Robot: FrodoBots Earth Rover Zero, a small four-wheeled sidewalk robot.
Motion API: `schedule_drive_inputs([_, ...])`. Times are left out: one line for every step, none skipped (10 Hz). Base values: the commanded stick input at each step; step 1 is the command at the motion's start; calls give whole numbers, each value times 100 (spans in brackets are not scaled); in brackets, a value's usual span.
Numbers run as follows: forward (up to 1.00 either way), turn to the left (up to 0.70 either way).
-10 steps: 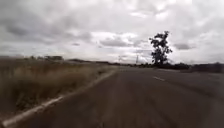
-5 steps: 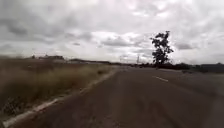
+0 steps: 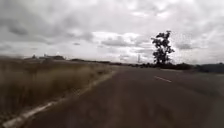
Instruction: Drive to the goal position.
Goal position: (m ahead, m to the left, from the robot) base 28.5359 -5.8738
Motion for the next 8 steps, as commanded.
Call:
schedule_drive_inputs([50,0])
schedule_drive_inputs([50,0])
schedule_drive_inputs([50,0])
schedule_drive_inputs([50,0])
schedule_drive_inputs([50,-9])
schedule_drive_inputs([50,-33])
schedule_drive_inputs([50,-50])
schedule_drive_inputs([50,-50])
